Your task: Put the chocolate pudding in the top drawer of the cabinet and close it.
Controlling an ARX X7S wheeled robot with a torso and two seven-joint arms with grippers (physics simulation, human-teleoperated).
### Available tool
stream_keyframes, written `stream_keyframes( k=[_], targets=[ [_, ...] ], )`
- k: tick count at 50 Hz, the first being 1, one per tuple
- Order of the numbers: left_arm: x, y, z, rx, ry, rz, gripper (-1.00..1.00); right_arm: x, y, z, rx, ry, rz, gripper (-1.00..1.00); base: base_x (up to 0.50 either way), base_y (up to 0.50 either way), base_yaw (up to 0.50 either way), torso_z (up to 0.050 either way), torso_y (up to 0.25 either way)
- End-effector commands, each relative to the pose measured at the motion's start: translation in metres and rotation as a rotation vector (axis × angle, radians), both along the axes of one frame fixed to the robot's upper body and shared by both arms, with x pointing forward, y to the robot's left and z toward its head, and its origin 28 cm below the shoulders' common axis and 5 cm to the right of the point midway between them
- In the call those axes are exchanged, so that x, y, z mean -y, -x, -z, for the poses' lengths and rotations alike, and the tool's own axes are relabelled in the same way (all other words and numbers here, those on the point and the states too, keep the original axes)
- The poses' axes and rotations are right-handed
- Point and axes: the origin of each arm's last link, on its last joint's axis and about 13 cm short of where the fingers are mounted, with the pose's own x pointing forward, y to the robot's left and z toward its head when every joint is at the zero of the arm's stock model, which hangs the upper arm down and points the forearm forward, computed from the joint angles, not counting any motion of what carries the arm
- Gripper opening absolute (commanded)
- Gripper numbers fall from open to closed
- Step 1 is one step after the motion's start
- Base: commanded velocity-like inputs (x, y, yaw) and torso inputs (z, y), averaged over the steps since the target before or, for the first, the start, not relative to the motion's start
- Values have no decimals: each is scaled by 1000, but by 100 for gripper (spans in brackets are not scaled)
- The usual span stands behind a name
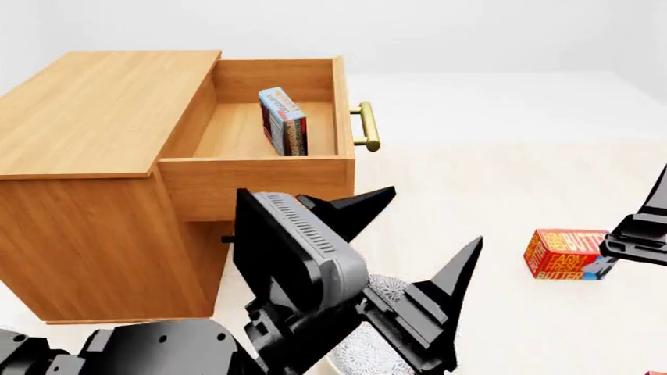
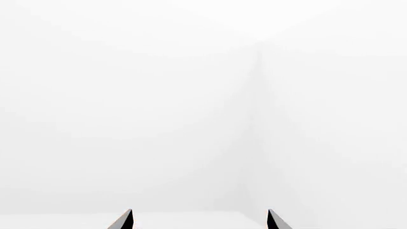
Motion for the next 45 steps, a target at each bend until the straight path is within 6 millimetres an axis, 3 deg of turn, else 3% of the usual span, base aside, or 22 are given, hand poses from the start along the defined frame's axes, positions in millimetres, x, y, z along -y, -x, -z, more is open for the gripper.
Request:
stream_keyframes(
  k=[1,19,45],
  targets=[
    [28,-2,-7,-12,-33,40,100,1,1,2,-4,-1,4,100,0,0,0,0,0],
    [51,-35,-13,-39,-61,-8,100,2,1,6,-24,-1,2,100,0,0,0,0,0],
    [67,-51,-6,-41,-121,-44,100,16,25,6,36,-24,135,100,0,0,0,0,0]
  ],
)
